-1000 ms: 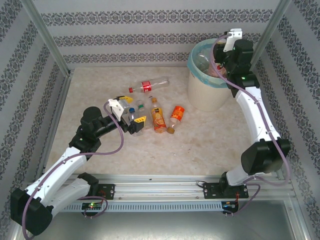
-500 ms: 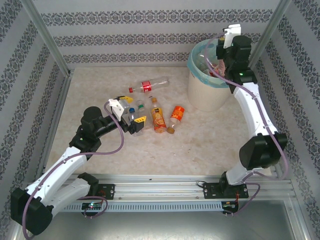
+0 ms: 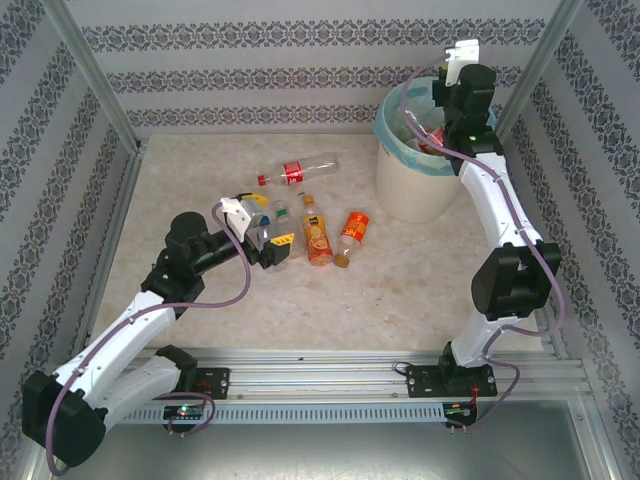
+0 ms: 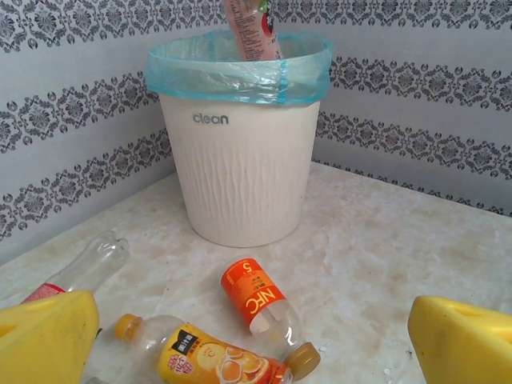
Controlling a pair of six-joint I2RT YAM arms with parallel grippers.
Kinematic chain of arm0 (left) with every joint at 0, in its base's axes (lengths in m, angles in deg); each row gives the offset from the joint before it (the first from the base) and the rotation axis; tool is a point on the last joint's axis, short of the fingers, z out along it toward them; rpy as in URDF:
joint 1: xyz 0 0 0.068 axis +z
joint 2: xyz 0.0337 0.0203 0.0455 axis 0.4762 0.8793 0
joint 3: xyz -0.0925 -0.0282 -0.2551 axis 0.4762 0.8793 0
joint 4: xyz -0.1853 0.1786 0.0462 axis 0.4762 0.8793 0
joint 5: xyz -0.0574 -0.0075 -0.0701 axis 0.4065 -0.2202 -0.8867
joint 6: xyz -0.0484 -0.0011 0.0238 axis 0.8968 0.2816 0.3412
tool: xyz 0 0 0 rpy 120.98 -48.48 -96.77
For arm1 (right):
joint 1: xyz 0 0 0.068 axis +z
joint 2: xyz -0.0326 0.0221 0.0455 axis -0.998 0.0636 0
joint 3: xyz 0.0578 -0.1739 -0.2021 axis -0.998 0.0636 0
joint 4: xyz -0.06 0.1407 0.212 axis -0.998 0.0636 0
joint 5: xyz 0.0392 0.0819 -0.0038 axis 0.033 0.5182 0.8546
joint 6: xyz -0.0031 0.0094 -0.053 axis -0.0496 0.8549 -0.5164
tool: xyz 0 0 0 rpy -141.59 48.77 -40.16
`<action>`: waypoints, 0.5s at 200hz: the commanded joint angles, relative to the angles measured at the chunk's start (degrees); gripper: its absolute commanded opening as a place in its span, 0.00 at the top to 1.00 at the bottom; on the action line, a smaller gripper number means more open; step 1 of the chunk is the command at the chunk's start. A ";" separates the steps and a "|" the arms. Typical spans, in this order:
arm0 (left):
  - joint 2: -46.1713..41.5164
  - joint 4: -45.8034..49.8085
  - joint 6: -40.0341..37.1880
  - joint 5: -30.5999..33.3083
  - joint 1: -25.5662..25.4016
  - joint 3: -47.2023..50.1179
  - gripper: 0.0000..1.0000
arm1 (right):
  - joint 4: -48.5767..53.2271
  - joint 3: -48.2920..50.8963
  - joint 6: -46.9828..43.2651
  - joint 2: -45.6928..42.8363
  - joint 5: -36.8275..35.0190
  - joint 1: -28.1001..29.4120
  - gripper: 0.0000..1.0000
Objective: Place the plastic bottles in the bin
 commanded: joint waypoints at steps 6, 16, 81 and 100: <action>0.17 0.96 -0.97 -0.30 -0.76 -1.73 0.00 | -2.66 -1.77 -0.12 2.72 1.01 -0.52 1.00; 0.13 0.97 -1.05 -0.34 -0.77 -1.74 0.00 | -3.70 -1.50 0.64 3.38 2.34 -1.01 1.00; 0.65 1.70 -1.66 -0.23 -0.84 -1.88 0.00 | -11.84 3.34 4.75 3.89 7.58 -2.73 1.00; 0.80 1.96 -1.87 -0.18 -0.91 -2.02 0.00 | -12.09 5.25 6.31 3.77 7.84 -3.48 1.00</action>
